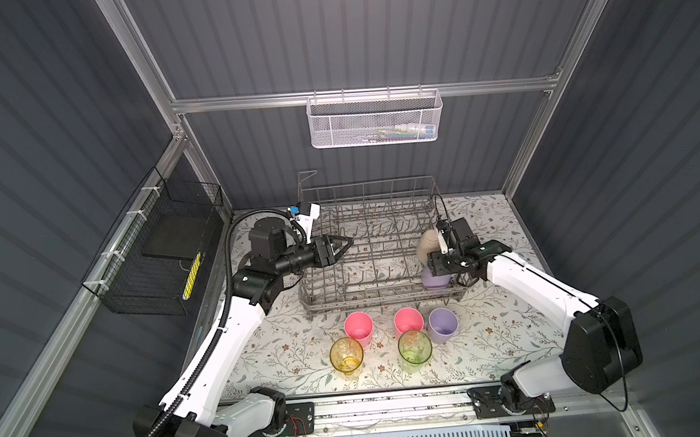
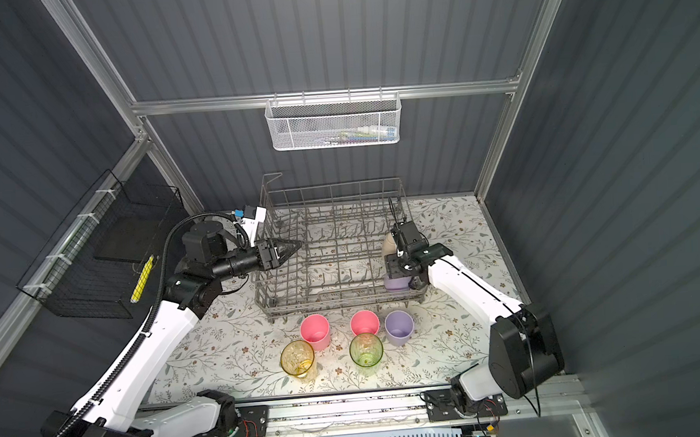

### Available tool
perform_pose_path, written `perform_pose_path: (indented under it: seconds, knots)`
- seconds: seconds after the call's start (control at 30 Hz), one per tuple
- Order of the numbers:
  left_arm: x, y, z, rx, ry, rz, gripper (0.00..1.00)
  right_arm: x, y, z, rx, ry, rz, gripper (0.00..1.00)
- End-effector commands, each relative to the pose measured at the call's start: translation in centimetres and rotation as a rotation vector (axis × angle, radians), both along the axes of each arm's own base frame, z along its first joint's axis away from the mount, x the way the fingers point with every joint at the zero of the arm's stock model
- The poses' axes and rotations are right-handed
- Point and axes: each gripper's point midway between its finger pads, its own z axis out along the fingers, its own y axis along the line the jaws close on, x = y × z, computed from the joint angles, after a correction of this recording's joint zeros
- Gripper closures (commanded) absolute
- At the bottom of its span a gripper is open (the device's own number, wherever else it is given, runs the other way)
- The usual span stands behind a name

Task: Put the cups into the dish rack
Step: 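Lower the lavender cup mouth-down into the rack beside the cream cup with the right gripper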

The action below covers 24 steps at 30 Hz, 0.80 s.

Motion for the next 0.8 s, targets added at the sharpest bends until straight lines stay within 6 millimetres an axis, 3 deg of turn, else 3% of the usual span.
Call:
perform_pose_path:
  seconds: [0.0, 0.33, 0.77]
  knots:
    - [-0.1, 0.2, -0.6, 0.017, -0.003, -0.001, 0.43, -1.0, -0.4, -2.2, -0.025, 0.065, -0.023, 0.45]
    - [-0.3, 0.3, -0.5, 0.017, -0.003, -0.003, 0.43, -1.9, -0.4, -2.0, -0.03, 0.071, -0.026, 0.27]
    - [-0.5, 0.3, -0.5, 0.014, -0.003, -0.003, 0.43, -2.2, -0.2, -0.3, -0.013, 0.025, -0.027, 0.14]
